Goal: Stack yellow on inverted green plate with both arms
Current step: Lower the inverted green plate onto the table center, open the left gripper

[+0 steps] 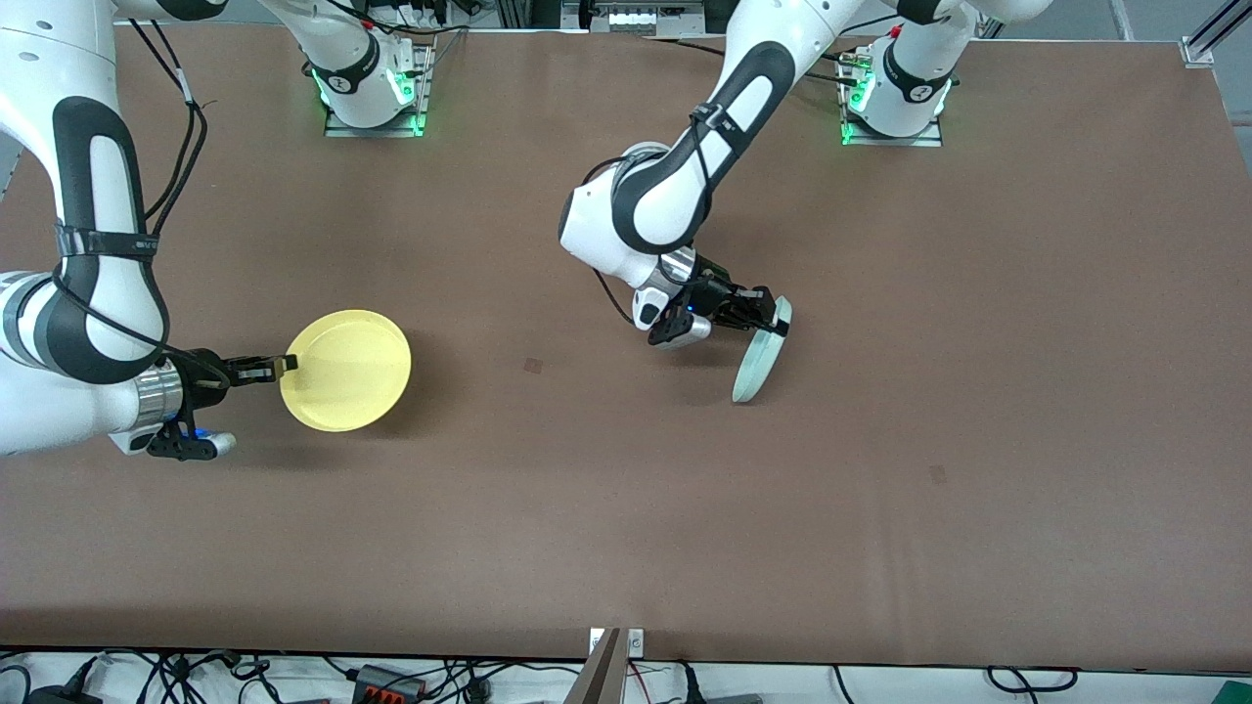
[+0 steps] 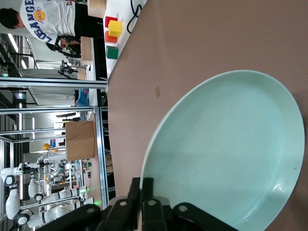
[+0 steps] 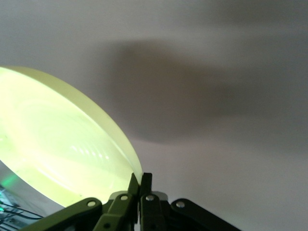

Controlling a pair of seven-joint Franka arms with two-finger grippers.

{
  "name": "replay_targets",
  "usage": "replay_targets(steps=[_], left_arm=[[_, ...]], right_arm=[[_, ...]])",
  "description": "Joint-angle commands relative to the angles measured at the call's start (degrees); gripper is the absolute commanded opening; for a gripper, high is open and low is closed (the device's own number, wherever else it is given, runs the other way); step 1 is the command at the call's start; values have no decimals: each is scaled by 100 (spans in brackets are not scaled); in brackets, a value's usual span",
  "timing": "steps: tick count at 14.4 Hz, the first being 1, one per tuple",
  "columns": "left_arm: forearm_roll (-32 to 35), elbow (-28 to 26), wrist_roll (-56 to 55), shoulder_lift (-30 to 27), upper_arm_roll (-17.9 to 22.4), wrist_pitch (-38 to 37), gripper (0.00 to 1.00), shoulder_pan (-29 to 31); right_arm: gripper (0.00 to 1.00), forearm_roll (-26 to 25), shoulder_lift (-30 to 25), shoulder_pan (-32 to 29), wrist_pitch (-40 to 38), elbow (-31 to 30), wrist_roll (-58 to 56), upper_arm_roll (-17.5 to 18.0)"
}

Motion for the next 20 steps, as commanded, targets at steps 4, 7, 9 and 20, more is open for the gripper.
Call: replay_targets(steps=[4,7,9,20], left_arm=[[-606,239,-452,147,13,874,100,-7],[-1732,546,-524,120,30,1745,100,204],[-2330,582,-516,6,4,2201,100,396],[-3942,477,-87,-502,4,3663,100,1126]], right_arm=[[0,787,58,115,-272,144,538,112],[0,797,67,326,-263,144,609,122],[0,683,76,274,-272,144,530,87],[0,516,102,423,-281,117,653,86]])
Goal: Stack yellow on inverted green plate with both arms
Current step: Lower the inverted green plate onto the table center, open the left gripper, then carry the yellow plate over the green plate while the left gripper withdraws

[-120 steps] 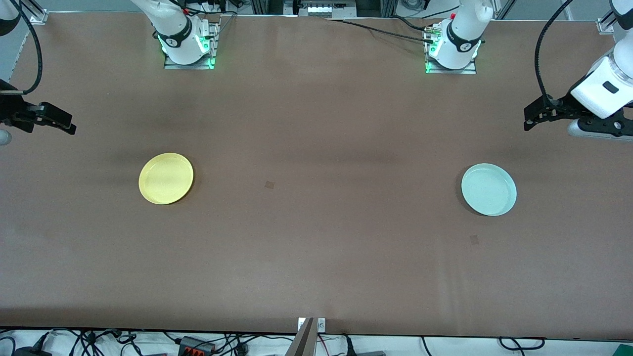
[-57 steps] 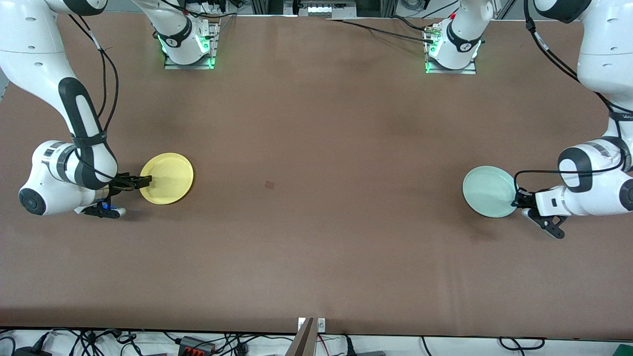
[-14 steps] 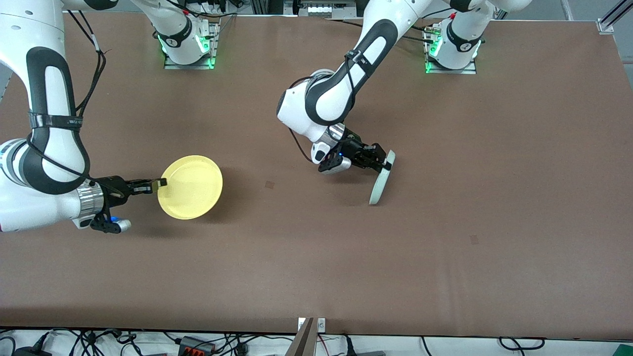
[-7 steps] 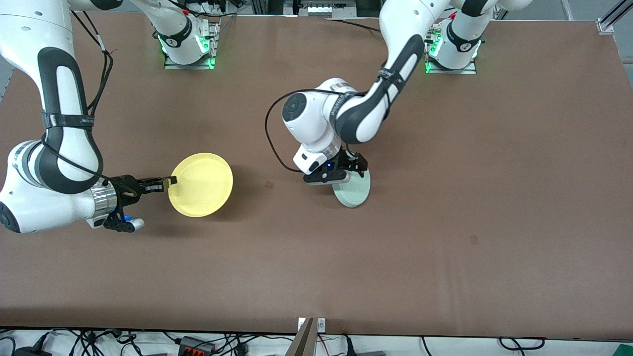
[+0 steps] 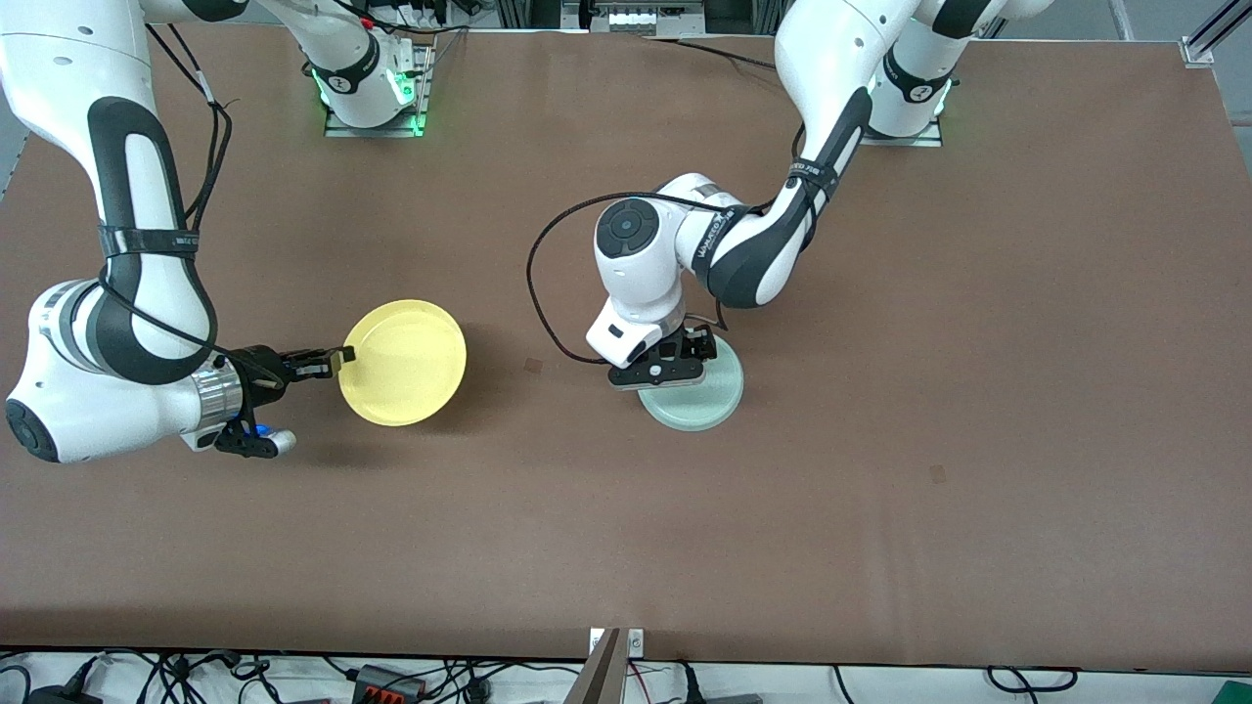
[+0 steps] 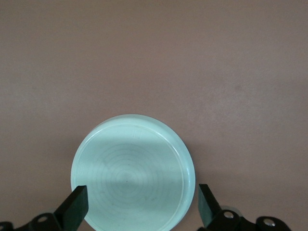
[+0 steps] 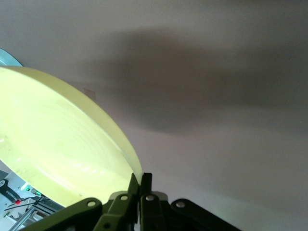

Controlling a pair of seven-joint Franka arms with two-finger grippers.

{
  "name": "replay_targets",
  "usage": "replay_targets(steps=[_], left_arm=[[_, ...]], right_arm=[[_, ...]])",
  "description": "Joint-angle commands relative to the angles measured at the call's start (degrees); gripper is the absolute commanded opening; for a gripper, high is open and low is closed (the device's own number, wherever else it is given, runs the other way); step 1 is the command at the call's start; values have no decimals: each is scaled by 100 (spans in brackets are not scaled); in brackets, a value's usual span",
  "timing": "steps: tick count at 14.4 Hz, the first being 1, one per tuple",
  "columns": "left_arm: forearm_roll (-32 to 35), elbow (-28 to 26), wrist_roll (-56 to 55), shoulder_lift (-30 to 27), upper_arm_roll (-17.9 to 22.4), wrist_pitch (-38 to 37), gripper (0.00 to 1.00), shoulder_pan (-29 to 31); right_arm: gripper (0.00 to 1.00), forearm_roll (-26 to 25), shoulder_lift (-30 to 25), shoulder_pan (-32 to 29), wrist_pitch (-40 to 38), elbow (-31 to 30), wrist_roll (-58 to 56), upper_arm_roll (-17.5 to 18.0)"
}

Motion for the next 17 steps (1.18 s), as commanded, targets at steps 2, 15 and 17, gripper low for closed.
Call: replay_targets(steps=[2,15,17], left_arm=[[-196,-218,934,-740,-44,-501,100,540],[-1099,-1920,3123,-3183,-52,-1578,100,2307],[-1101,-2369,3248,-3544,-44,-1427,100,2335]], right_arm=[[0,12,53,235,-65,114,158,72],[0,65,703,2697,2297,96,2036,89],[0,493,826,2907,2641,88,2232,81]])
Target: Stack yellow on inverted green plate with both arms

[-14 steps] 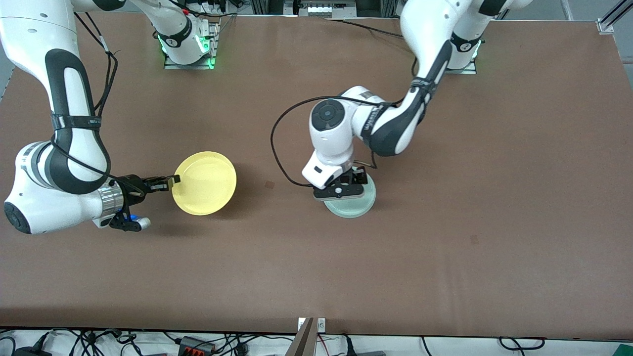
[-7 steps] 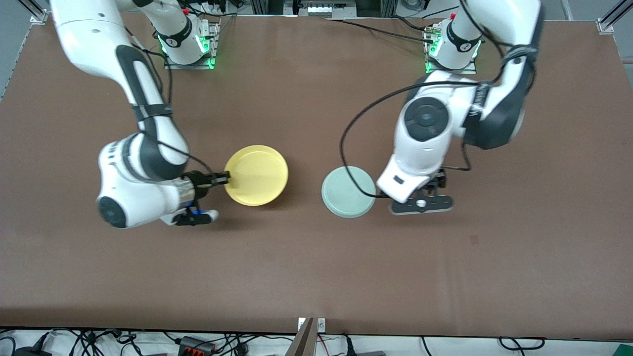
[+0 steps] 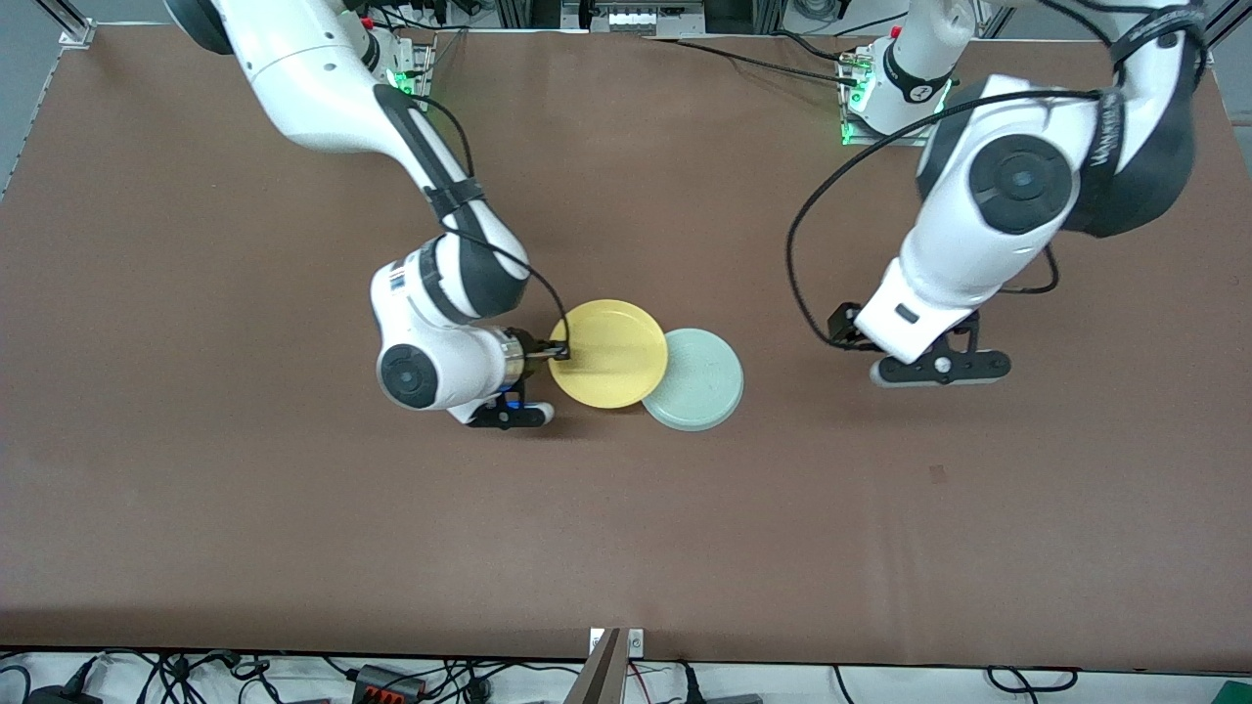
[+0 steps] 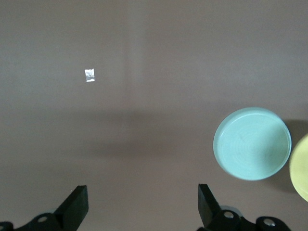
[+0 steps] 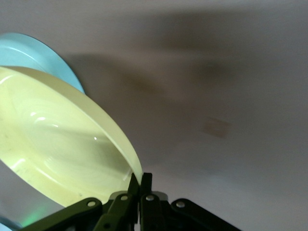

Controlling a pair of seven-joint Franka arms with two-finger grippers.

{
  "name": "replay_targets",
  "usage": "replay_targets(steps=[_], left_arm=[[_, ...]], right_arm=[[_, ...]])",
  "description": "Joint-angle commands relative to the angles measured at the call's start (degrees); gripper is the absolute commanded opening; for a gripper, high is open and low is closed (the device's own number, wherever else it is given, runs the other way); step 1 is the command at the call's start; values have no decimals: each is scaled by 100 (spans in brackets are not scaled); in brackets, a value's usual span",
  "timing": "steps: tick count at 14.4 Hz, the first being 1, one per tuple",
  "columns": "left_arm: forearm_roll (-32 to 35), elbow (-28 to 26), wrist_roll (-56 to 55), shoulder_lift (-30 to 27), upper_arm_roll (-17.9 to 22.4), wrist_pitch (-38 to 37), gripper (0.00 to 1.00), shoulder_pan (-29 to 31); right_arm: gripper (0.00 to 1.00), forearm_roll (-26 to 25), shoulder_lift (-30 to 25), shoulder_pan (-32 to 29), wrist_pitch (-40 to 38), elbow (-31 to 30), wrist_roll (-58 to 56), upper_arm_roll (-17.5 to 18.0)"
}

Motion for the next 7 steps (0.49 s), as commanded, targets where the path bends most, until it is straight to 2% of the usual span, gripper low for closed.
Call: replay_targets(steps=[1,3,7], left_arm=[[-165,-1049,329,-828,-46,313,100,232],[-174,-1261,846,-1057,-38,331,100,355],[-174,-1270,1699,-1321,-37,77,100,820]], right_arm=[[0,537,222,235,417,90,243,-27],[0,671,371,542,891,98,514,-27],[0,680,617,842,1446,98,902,-27]])
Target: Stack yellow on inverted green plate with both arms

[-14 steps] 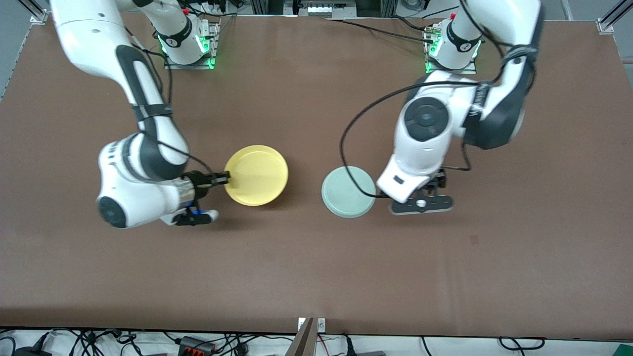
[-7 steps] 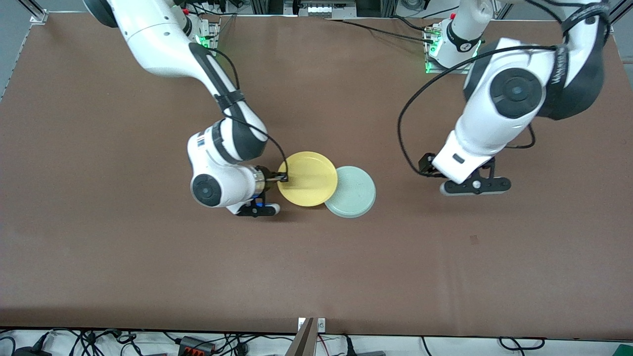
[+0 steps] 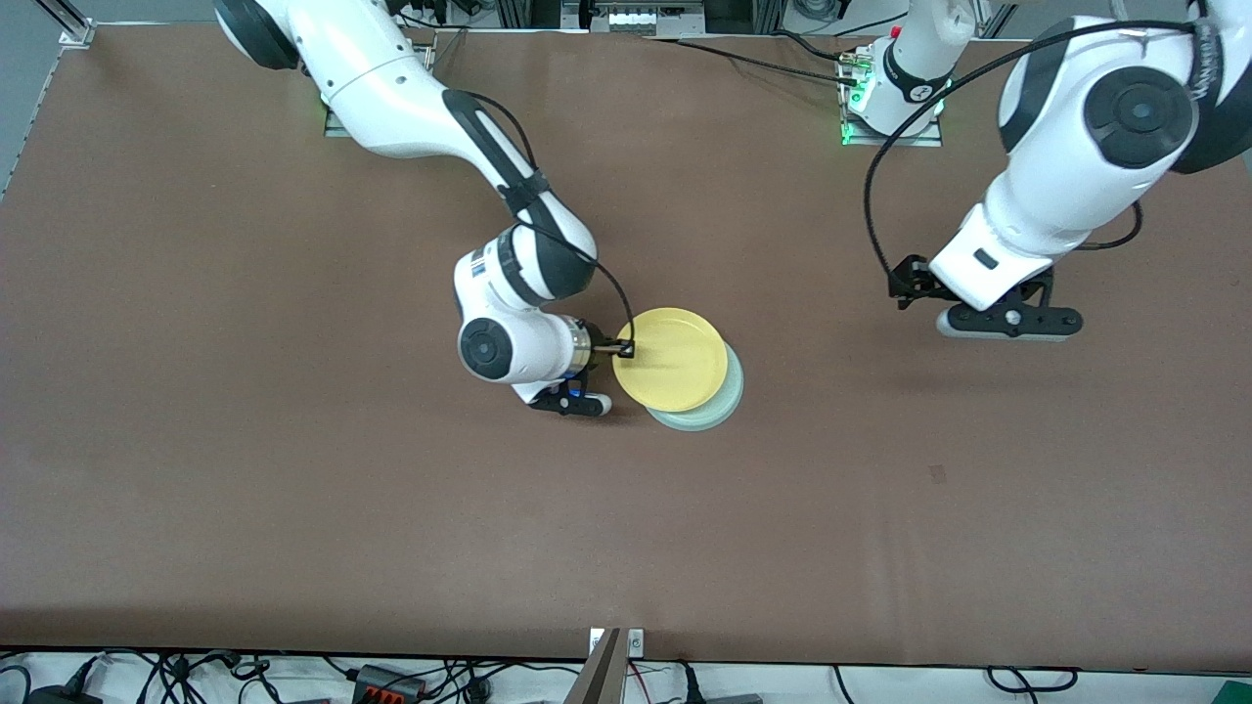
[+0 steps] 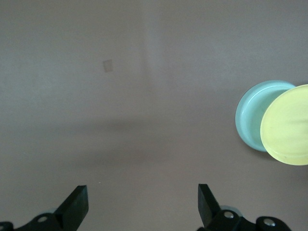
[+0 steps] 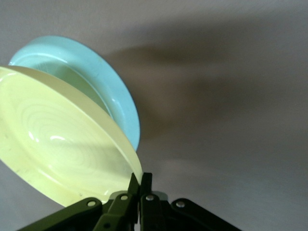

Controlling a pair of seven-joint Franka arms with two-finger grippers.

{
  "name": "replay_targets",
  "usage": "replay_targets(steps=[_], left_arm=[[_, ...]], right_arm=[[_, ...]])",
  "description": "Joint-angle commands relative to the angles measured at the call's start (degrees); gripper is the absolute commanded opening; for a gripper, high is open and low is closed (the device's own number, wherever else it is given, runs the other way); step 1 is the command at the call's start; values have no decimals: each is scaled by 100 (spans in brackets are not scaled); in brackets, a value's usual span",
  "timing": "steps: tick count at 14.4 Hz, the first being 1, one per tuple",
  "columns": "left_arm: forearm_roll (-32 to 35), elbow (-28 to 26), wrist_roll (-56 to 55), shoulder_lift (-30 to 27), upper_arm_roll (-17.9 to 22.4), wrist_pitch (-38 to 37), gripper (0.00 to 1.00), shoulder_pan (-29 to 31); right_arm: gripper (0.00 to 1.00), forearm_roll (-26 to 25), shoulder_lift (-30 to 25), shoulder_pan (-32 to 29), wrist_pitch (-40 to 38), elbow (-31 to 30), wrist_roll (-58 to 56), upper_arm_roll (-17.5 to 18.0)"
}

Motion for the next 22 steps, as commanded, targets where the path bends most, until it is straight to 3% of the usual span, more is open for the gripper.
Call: replay_targets(steps=[1,6,9,16,17,18,19,22], left_arm=[[-141,-204,552,-372,-40,-66,100,403],[-132,173,1053,-584,22,-697,100,598],[-132,858,1132,-514,39,-1505,100,651],[-158,886,939,-373,83,-1508,100,870],[-210,903,956,-364,83,-1481,100,914],[-289,964,957,-347,83,-1490,100,984],[-299,982,878,-303,92,-1481,100,1072],[-237,992,790,-154,92,-1429,100,1178]], right_arm=[[0,168,212,90,297,115,229,-29],[0,510,265,99,430,124,256,-29],[0,652,283,99,465,176,238,-29],[0,661,327,143,535,256,239,-29],[6,661,336,143,535,256,238,-29],[45,661,344,152,535,256,273,-29],[99,634,344,160,535,256,308,-38],[100,538,187,248,456,264,615,-91]])
